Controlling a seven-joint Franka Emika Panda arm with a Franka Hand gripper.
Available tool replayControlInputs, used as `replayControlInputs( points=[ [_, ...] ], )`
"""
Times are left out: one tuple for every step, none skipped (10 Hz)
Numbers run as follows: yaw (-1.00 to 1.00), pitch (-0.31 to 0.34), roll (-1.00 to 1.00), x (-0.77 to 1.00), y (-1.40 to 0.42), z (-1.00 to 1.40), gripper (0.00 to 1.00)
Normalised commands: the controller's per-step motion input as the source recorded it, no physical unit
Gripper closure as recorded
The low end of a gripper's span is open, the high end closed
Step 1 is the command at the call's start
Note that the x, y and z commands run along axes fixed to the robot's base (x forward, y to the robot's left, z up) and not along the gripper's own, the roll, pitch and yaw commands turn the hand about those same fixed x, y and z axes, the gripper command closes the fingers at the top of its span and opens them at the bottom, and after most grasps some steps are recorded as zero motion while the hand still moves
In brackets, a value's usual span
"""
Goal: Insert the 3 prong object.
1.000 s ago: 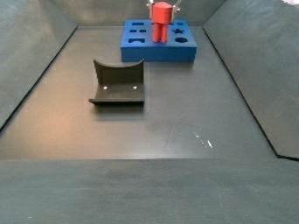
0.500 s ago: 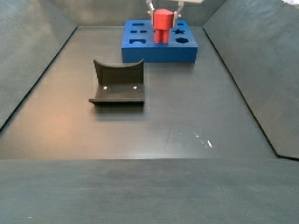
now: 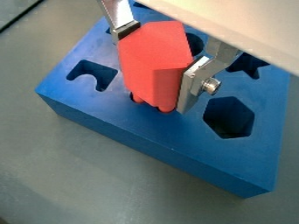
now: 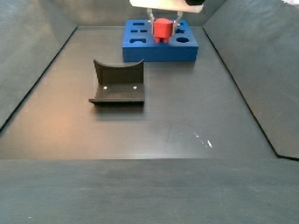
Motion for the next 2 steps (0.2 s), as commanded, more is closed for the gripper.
replayControlInputs(
  points=[
    [0.0,-0.186,-0.08,-0.04,0.0,-0.15,1.0],
    [0.0,0.0,-0.02,0.0,0.01,0.0,1.0]
  ],
)
